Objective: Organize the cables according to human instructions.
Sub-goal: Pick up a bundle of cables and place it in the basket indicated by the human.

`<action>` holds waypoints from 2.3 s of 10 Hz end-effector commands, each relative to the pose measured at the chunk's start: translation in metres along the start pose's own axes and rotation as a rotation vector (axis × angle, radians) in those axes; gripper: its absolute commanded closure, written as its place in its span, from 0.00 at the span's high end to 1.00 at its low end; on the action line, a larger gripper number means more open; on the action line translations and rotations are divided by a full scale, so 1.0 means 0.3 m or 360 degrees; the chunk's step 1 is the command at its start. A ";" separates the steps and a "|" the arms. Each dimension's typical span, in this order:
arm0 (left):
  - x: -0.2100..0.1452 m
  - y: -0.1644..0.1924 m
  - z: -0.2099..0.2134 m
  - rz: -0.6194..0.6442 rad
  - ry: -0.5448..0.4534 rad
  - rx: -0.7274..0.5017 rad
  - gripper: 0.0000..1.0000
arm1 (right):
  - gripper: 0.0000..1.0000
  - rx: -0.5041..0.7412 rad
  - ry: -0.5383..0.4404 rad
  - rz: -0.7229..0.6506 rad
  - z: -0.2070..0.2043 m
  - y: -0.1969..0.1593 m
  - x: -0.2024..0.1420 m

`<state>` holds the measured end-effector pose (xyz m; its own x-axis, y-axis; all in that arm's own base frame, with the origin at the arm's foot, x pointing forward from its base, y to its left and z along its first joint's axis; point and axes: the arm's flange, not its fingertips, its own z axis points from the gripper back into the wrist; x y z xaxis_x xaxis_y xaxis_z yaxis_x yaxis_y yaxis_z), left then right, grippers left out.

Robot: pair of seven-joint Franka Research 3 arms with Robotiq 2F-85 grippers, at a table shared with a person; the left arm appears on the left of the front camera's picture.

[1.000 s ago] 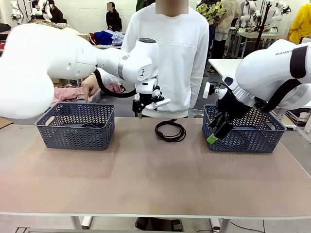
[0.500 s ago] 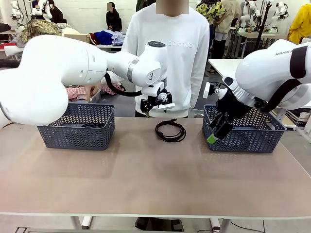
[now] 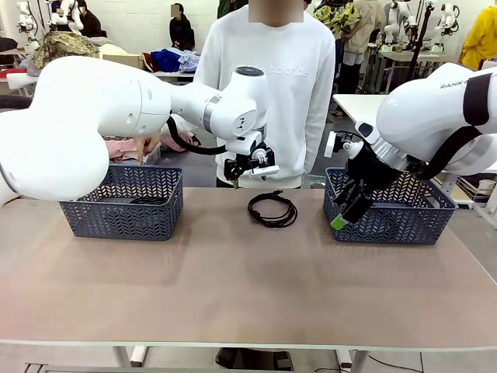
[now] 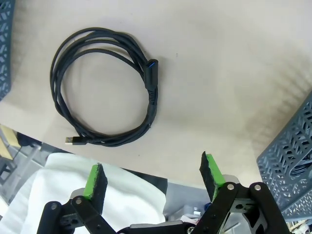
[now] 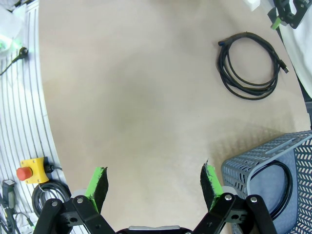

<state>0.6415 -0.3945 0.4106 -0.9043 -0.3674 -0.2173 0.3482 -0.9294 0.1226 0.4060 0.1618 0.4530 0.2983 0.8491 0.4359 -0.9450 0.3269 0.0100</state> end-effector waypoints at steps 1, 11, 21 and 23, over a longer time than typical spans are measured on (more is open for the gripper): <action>-0.001 -0.002 0.004 0.0023 -0.0003 -0.0009 1.00 | 1.00 -0.0005 -0.0004 -0.0004 0.004 0.002 -0.001; -0.039 0.065 -0.143 -0.0387 -0.0056 -0.0099 1.00 | 1.00 -0.0005 -0.0004 -0.0004 0.004 0.002 -0.001; -0.015 0.063 -0.272 -0.0531 -0.0091 -0.0104 1.00 | 1.00 -0.0005 -0.0004 -0.0004 0.004 0.002 -0.001; -0.013 0.068 -0.279 -0.0536 -0.0090 -0.0097 1.00 | 1.00 -0.0005 -0.0004 -0.0004 0.004 0.002 -0.001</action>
<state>0.6644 -0.4105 0.3293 -0.9834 -0.0595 -0.1717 0.0608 -0.9981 -0.0023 0.4060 0.1618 0.4530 0.2982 0.8491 0.4360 -0.9450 0.3269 0.0099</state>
